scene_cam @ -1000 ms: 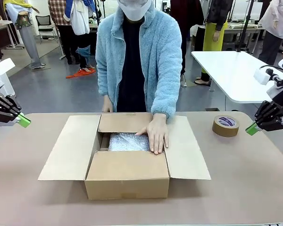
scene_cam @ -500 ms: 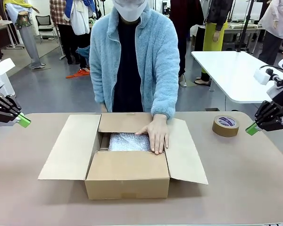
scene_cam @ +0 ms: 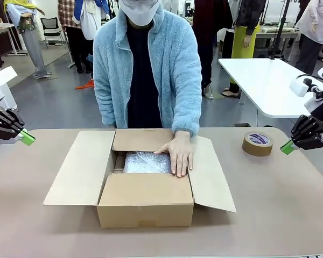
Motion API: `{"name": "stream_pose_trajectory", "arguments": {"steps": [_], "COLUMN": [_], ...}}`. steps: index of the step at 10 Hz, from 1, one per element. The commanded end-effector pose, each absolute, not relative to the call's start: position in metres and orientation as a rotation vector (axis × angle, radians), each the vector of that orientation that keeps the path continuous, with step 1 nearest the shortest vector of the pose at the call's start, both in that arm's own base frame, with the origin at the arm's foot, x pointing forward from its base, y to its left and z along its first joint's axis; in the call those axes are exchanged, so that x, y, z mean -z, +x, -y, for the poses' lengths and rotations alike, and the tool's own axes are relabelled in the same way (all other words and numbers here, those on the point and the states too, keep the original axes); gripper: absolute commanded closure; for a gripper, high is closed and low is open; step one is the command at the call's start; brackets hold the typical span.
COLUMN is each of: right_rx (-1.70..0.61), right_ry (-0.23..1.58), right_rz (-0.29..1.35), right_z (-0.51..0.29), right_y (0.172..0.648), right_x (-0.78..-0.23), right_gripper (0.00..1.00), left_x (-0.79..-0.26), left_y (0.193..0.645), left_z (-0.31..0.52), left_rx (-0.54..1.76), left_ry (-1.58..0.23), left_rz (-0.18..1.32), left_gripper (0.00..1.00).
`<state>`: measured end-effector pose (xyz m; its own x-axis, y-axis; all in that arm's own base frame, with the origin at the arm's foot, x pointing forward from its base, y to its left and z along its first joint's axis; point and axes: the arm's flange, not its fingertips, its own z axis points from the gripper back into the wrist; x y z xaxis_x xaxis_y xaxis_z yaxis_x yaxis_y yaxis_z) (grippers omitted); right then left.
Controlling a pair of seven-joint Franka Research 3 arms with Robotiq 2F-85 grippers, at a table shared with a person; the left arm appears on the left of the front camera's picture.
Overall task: Wrap the clocks to prevent damage.
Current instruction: Once the human has placed the objects inside and stepped back, release both hands from the side flaps of the Package Box.
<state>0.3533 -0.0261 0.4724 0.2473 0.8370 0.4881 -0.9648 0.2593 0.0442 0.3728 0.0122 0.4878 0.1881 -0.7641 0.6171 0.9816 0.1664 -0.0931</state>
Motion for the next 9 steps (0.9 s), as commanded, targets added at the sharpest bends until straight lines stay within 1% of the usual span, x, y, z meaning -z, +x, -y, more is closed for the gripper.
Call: {"name": "stream_pose_trajectory", "arguments": {"steps": [1, 6, 7, 9], "right_rx": [-1.268, -1.268, -1.268, -1.268], "right_ry": [0.368, 0.368, 0.368, 0.368], "right_rz": [0.417, 0.417, 0.417, 0.417], "right_z": [0.025, 0.025, 0.025, 0.025], "right_y": [0.354, 0.354, 0.354, 0.354], "right_x": [-0.472, -0.472, -0.472, -0.472], "right_gripper": [0.99, 0.99, 0.99, 0.99], "left_x": [-0.488, -0.488, -0.475, -0.441], "left_y": [0.373, 0.373, 0.378, 0.369], "left_z": [-0.012, -0.012, -0.021, -0.028], "left_rx": [1.318, 1.315, 1.435, 1.489], "left_ry": [-0.543, -0.54, -0.567, -0.63], "left_rz": [0.492, 0.489, 0.577, 0.748], "left_gripper": [1.0, 1.0, 1.0, 1.0]}}
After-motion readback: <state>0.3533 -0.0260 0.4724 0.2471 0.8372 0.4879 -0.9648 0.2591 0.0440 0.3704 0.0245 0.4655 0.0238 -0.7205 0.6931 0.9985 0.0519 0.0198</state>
